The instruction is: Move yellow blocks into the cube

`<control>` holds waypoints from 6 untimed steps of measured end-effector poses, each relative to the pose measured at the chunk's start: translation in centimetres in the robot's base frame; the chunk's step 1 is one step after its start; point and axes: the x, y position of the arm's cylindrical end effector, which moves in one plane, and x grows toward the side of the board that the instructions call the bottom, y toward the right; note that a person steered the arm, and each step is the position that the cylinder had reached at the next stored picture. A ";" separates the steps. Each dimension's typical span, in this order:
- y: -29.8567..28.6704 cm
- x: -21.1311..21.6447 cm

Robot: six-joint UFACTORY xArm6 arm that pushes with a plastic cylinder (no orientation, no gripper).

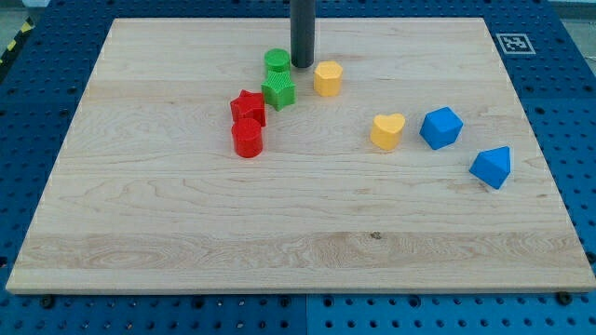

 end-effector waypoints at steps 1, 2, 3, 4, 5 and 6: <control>-1.5 0.0; -3.5 0.9; -4.3 3.0; -2.5 1.6; 1.0 1.5; 2.8 4.0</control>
